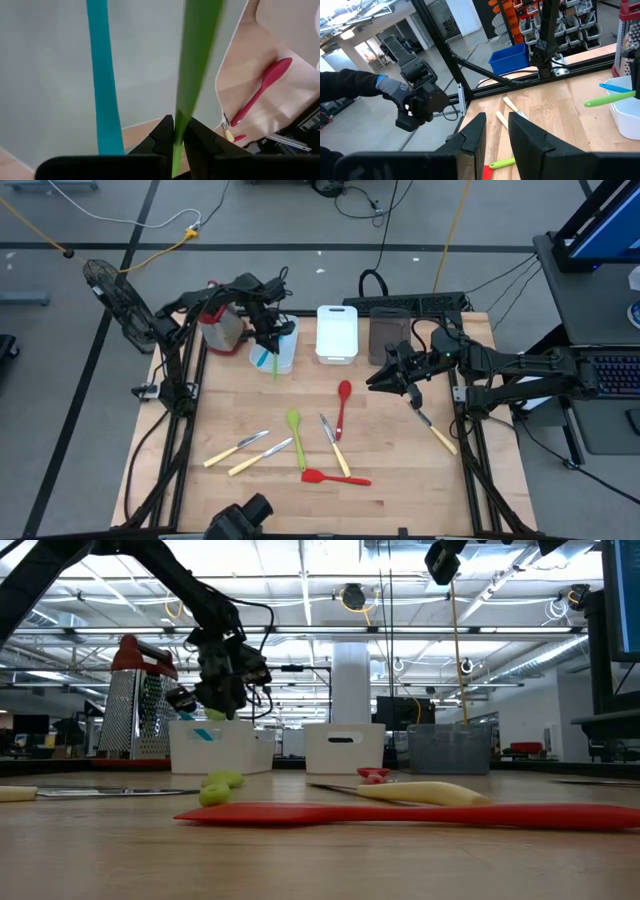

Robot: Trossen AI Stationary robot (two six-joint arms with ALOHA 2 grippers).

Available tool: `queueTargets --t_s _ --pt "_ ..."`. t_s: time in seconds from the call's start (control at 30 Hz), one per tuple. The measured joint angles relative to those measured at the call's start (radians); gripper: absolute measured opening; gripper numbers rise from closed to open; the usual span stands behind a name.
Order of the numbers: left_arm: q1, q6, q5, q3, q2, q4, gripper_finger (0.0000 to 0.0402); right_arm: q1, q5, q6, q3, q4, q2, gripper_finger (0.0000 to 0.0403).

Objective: Pick & Place Kitchen Items
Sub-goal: Put the green spatula into the left white bin, then put the red spatula into the left white bin

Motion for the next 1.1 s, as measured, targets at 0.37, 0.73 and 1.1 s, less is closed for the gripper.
queueTargets --t_s 0.37,0.73,1.1 --pt "0.015 0.003 -0.012 0.0 0.0 0.026 0.0041 0.0 0.0 0.001 0.0 0.0 0.0 0.0073" --pt "0.015 0.007 -0.012 0.0 0.0 0.027 0.0145 0.0 0.001 0.001 0.0 0.0 0.0 0.0073" --pt "0.019 0.031 0.02 0.002 -0.055 0.026 0.0204 0.0 0.001 0.001 0.0 0.0 0.0 0.0073"
